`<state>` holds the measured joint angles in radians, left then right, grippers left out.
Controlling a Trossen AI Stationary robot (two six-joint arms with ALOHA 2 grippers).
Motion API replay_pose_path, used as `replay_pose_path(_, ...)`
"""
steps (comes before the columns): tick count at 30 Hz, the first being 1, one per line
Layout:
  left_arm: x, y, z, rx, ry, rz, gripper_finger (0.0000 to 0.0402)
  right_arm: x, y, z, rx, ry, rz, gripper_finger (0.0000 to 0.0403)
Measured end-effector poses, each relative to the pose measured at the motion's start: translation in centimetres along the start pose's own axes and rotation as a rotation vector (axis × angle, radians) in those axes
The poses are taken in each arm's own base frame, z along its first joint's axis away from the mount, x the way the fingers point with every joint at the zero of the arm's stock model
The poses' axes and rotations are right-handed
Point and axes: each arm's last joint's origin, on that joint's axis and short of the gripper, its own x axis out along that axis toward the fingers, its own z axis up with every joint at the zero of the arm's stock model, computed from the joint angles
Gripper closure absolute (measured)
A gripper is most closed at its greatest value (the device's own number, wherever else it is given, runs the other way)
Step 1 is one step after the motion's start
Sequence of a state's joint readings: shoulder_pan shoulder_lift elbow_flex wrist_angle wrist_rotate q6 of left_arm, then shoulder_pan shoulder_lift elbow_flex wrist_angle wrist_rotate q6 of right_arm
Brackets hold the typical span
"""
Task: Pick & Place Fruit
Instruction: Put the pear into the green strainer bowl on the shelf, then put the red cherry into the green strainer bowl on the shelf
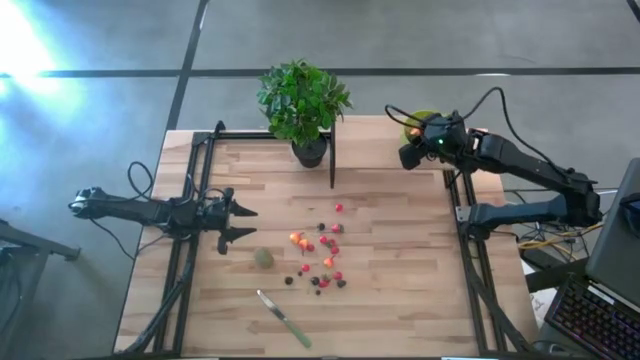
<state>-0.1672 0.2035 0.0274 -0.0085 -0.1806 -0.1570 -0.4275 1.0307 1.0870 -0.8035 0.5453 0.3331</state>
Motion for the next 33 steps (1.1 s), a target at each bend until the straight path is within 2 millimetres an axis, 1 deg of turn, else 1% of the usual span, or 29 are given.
replay_pose_path(6, 0.0, 0.0, 0.0, 0.0, 0.0, 0.0, 0.0172, 1.7, -0.2, -0.1, -0.028, 0.064, -0.056, 0.029)
replay_pose_path(13, 0.0, 0.0, 0.0, 0.0, -0.001, 0.0, 0.0172, 3.2, -0.2, -0.3, -0.048, 0.124, -0.097, 0.0272)
replay_pose_path(17, 0.0, 0.0, 0.0, 0.0, 0.0, 0.0, 0.0172, 3.7, -0.4, -0.3, -0.045, 0.141, -0.115, 0.0275)
replay_pose_path(22, 0.0, 0.0, 0.0, 0.0, 0.0, 0.0, 0.0172, 3.8, -0.5, -0.4, -0.062, 0.15, -0.12, 0.0279)
replay_pose_path(25, 0.0, 0.0, 0.0, 0.0, 0.0, 0.0, 0.0172, 3.7, -0.5, -0.4, -0.067, 0.152, -0.123, 0.0263)
replay_pose_path(33, 0.0, 0.0, 0.0, 0.0, 0.0, 0.0, 0.0172, 3.6, -0.5, -0.2, -0.067, 0.144, -0.122, 0.0199)
